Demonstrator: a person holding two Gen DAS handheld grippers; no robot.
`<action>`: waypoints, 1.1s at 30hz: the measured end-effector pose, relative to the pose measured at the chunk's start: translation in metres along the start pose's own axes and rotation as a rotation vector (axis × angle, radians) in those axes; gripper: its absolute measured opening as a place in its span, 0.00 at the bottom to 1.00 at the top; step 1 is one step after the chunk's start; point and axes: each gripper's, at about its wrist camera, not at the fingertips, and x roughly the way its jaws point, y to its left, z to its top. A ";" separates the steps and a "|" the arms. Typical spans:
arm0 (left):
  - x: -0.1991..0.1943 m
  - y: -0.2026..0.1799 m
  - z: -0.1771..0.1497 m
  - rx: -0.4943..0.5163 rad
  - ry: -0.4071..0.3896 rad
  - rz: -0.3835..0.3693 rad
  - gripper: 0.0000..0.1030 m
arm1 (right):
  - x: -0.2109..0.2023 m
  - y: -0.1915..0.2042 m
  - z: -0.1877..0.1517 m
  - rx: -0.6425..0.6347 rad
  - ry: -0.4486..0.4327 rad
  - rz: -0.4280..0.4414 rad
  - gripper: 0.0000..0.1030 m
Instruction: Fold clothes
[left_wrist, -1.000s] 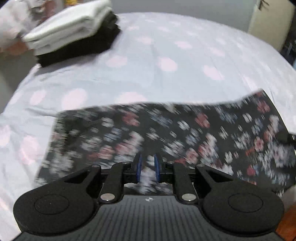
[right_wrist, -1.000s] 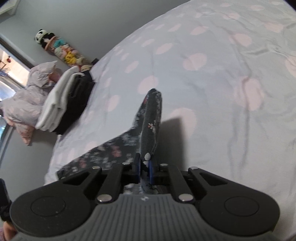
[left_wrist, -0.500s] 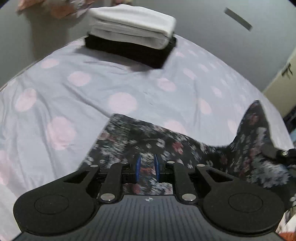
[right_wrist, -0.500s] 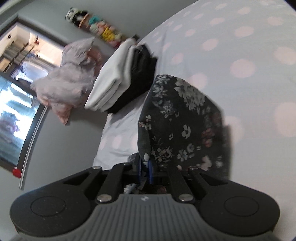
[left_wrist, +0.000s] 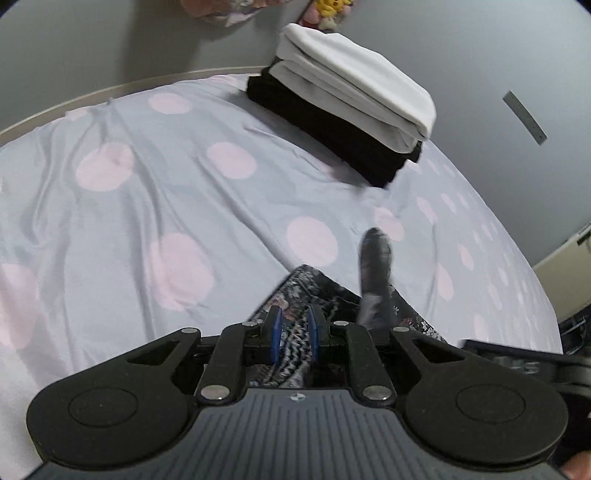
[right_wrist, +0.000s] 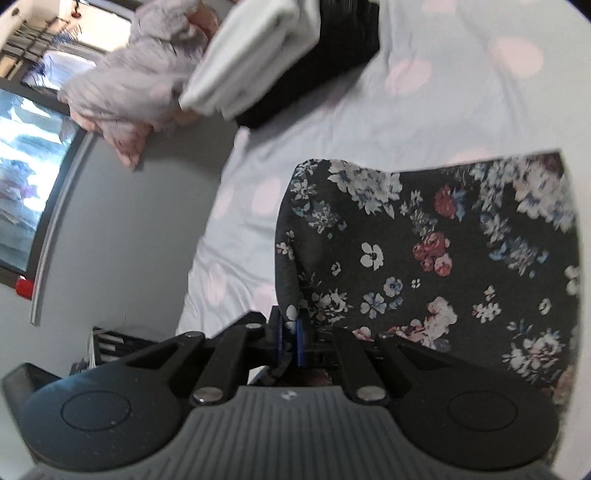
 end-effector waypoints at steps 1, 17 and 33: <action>0.001 0.002 0.000 -0.002 -0.002 0.006 0.17 | 0.010 0.000 -0.002 0.009 0.014 0.004 0.08; -0.004 0.000 -0.009 0.023 -0.020 0.043 0.15 | 0.025 -0.004 -0.009 -0.042 0.011 0.025 0.30; 0.007 -0.052 -0.042 0.355 0.102 0.280 0.15 | -0.113 -0.072 -0.076 -0.209 -0.280 -0.304 0.30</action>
